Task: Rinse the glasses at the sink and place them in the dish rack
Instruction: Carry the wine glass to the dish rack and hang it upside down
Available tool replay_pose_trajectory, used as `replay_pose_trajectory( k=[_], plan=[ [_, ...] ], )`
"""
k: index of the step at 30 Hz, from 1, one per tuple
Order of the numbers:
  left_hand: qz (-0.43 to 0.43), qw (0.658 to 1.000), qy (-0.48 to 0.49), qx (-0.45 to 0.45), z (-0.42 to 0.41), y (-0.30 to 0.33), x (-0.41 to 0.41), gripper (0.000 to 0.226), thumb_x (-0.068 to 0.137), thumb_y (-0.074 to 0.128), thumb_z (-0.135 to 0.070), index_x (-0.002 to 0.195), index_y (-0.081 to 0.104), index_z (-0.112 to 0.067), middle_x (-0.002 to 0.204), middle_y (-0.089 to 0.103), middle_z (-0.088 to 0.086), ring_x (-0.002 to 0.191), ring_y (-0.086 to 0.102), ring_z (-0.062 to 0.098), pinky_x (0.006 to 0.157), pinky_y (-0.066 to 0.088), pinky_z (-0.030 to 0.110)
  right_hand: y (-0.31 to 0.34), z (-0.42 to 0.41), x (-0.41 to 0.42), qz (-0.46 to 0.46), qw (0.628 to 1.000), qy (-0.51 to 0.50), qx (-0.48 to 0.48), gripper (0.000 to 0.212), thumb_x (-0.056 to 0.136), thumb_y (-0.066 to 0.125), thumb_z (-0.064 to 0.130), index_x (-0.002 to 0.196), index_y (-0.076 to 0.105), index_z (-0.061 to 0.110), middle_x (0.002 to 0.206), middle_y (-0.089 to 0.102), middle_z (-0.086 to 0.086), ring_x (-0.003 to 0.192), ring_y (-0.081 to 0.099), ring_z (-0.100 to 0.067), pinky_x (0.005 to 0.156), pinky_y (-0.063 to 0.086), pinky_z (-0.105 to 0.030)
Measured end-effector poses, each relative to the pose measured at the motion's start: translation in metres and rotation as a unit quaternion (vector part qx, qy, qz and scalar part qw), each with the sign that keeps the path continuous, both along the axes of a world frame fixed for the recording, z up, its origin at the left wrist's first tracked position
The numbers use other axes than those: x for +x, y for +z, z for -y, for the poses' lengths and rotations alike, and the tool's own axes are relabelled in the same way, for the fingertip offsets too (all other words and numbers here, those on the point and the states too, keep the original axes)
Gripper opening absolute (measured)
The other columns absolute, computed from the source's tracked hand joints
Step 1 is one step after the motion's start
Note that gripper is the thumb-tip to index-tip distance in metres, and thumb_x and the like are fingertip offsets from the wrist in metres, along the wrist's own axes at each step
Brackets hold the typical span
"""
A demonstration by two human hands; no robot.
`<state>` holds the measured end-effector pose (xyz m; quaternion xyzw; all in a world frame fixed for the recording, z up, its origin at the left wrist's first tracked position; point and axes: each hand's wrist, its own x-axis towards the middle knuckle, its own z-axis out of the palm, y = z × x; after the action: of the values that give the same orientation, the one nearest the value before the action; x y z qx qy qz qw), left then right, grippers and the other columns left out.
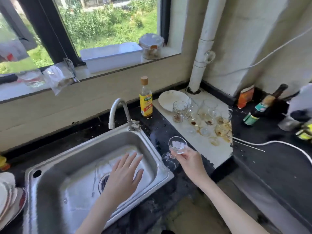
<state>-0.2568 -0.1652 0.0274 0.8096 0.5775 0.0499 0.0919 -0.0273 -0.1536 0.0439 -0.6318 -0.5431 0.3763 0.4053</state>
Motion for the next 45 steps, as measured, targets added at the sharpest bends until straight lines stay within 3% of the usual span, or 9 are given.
replay_pose_trajectory(
  k=[6,9,16,20,24,31,36,40,45],
  plan=[
    [0.016,0.988,-0.149,-0.021,0.049,0.005,0.042,0.055,0.096,0.011,-0.05,0.129,0.047,-0.024,0.13,0.056,-0.001,0.122,0.052,0.024,0.1,0.037,0.031,0.002,0.123,0.037,-0.007,0.985,-0.174,0.006,0.016,0.087,0.064,0.015,0.093,0.075,0.005,0.088,0.068,0.004,0.076,0.059,0.018,0.072,0.04,0.0],
    [0.032,0.976,-0.213,-0.024,0.077,0.008,0.08,0.061,0.094,0.011,-0.054,0.136,0.044,-0.025,0.138,0.049,-0.002,0.13,0.044,0.023,0.104,0.036,0.035,0.007,0.187,0.063,0.014,0.968,-0.251,0.01,0.015,0.086,0.066,0.016,0.093,0.076,0.007,0.092,0.071,-0.002,0.084,0.063,-0.001,0.075,0.044,-0.008],
    [0.047,0.922,-0.383,-0.037,0.164,0.024,0.193,0.075,0.08,0.004,-0.064,0.144,0.025,-0.032,0.151,0.023,-0.01,0.143,0.014,0.014,0.11,0.011,0.027,0.026,0.34,0.13,-0.02,0.919,-0.393,0.024,0.026,0.086,0.065,0.021,0.07,0.069,0.041,0.084,0.073,0.004,0.082,0.065,-0.002,0.079,0.047,-0.018],
    [0.023,0.886,-0.462,-0.026,0.229,0.027,0.271,0.057,0.09,0.025,-0.052,0.133,0.048,-0.023,0.136,0.052,0.0,0.129,0.044,0.023,0.101,0.037,0.038,0.029,0.431,0.177,-0.025,0.882,-0.468,0.035,0.01,0.086,0.064,0.02,0.083,0.073,0.024,0.082,0.07,0.002,0.075,0.062,0.01,0.07,0.045,-0.007],
    [0.033,0.85,-0.523,-0.042,0.31,0.032,0.358,0.065,0.096,0.009,-0.055,0.129,0.052,-0.02,0.131,0.057,0.003,0.123,0.051,0.027,0.095,0.043,0.043,0.033,0.522,0.239,-0.006,0.853,-0.521,0.032,0.012,0.087,0.065,0.016,0.083,0.075,0.011,0.078,0.071,0.004,0.07,0.062,0.008,0.07,0.043,-0.008],
    [0.078,0.815,-0.572,-0.047,0.405,0.036,0.47,0.073,0.083,0.002,-0.065,0.145,0.02,-0.031,0.154,0.017,-0.008,0.144,0.008,0.015,0.109,0.004,0.024,0.045,0.627,0.327,0.021,0.819,-0.573,0.025,0.022,0.09,0.062,0.018,0.076,0.074,0.005,0.074,0.071,0.005,0.067,0.059,0.009,0.067,0.04,-0.006],
    [0.079,0.805,-0.584,-0.068,0.431,0.043,0.547,0.053,0.097,0.029,-0.043,0.147,0.014,-0.03,0.155,0.01,-0.009,0.144,0.0,0.012,0.115,0.007,0.029,0.04,0.654,0.393,0.014,0.802,-0.596,0.029,0.021,0.09,0.062,0.015,0.08,0.074,0.0,0.074,0.071,0.007,0.067,0.059,0.01,0.067,0.041,-0.004],
    [0.077,0.794,-0.599,-0.072,0.435,0.032,0.62,0.061,0.091,0.02,-0.055,0.144,0.027,-0.027,0.152,0.023,-0.006,0.143,0.013,0.016,0.113,0.019,0.032,0.035,0.663,0.456,0.03,0.794,-0.607,0.01,0.021,0.088,0.064,0.019,0.078,0.075,0.004,0.073,0.072,0.003,0.067,0.06,0.002,0.064,0.042,-0.011],
    [0.075,0.769,-0.635,-0.025,0.432,0.024,0.727,0.05,0.088,0.032,-0.036,0.128,0.053,-0.015,0.131,0.055,0.009,0.124,0.049,0.032,0.099,0.038,0.044,0.036,0.665,0.551,0.056,0.78,-0.623,-0.005,0.024,0.088,0.064,0.023,0.077,0.074,0.004,0.069,0.071,-0.002,0.076,0.064,-0.023,0.071,0.048,-0.033]
  ],
)
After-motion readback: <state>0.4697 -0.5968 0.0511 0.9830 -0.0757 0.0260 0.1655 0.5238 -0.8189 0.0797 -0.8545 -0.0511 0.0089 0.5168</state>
